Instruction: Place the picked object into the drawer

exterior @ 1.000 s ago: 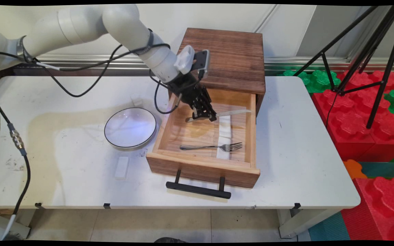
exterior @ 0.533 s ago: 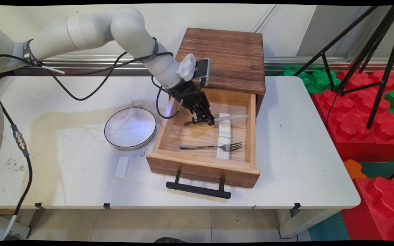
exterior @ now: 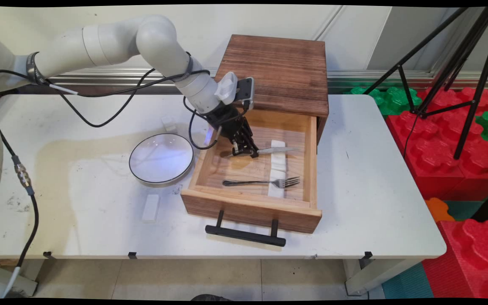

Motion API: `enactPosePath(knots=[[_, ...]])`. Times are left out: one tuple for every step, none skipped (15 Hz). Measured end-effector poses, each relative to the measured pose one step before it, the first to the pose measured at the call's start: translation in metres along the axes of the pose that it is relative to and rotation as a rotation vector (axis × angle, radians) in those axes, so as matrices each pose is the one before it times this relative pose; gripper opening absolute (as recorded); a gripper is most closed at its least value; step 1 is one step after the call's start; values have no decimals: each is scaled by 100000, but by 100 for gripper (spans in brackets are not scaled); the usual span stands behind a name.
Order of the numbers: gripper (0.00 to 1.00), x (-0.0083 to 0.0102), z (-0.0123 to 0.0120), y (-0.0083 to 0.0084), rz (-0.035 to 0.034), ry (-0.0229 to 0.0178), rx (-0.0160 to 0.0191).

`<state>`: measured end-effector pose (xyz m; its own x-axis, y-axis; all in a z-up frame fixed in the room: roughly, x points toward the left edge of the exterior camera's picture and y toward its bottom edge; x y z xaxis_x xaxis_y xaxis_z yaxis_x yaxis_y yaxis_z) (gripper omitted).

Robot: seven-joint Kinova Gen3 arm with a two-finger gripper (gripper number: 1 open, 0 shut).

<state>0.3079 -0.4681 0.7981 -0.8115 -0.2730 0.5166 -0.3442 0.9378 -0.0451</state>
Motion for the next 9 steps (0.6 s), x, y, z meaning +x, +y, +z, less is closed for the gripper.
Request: enactPosePath(knots=[[0, -164, 45, -16, -313, -180, -118], [100, -125, -13, -1, -289, -13, -86], [100, -130, -9, -2, -245, -9, -138], [100, -75, -17, -9, -144, 48, -75], [100, -29, -22, 7, -76, 57, -45], [100, -27, -63, -1, -90, 177, -60], [100, 32, -30, 6, 17, 158, -96], [100, 10, -131, 11, -47, 329, 40], [100, -28, -249, 52, -195, 538, 6]])
